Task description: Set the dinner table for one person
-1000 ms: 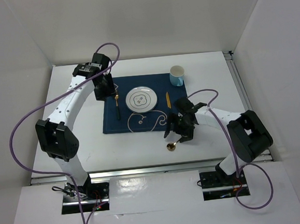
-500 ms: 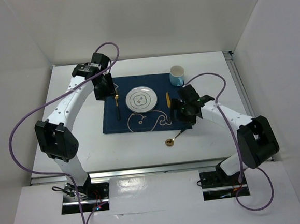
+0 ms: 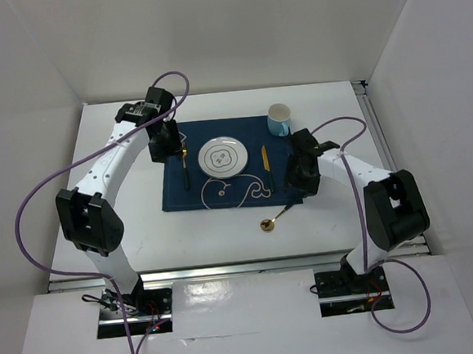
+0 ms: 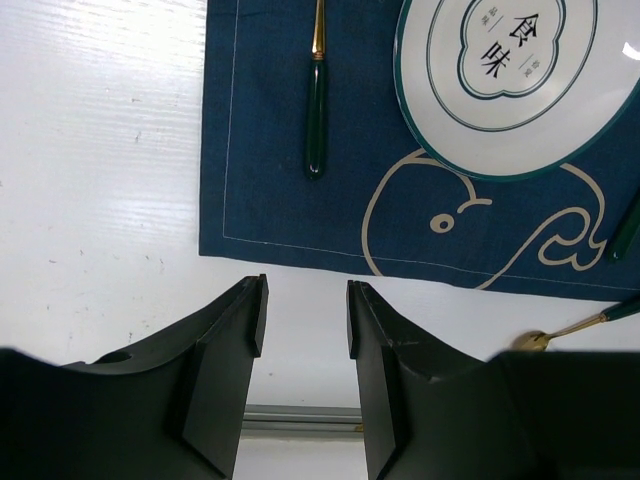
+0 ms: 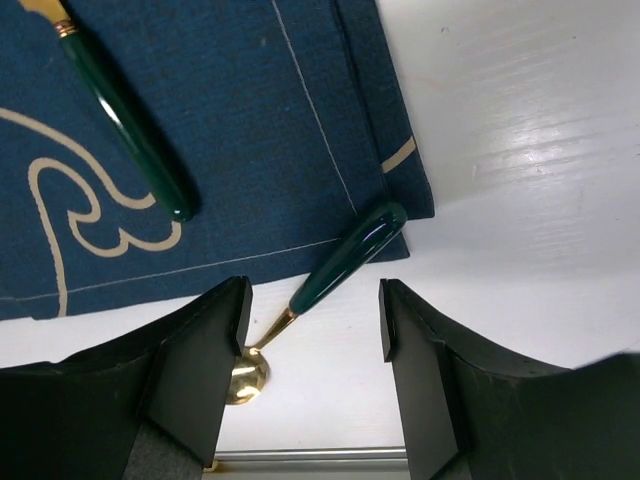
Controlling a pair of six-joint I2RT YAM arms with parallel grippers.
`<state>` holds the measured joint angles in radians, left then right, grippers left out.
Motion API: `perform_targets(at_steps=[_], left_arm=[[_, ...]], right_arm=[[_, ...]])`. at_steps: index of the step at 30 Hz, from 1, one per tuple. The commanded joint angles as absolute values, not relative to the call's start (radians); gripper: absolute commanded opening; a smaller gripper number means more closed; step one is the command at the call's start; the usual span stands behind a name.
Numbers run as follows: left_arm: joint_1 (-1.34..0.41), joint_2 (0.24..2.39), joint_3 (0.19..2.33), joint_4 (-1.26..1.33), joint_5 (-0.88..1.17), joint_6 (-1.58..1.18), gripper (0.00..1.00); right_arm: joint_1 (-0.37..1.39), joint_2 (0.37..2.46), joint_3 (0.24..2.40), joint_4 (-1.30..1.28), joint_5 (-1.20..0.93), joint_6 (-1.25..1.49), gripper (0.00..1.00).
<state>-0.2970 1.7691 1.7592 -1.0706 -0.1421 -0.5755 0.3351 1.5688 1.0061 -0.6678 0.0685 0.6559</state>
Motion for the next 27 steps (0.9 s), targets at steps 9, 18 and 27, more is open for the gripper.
perform_targets(at_steps=[9,18,27], left_arm=[[-0.299,1.736,1.770,-1.063,-0.138,-0.548,0.54],[-0.299,1.746,1.779,-1.063,-0.147,-0.548,0.54],[-0.299,1.755,1.798,-1.063,-0.138,-0.548,0.54]], right_arm=[[0.310,1.681,1.015,-0.650,0.083,0.692,0.50],[0.310,1.602,1.025,-0.696,0.133,0.674,0.11],[0.310,1.486,1.060,-0.794,0.225,0.580,0.00]])
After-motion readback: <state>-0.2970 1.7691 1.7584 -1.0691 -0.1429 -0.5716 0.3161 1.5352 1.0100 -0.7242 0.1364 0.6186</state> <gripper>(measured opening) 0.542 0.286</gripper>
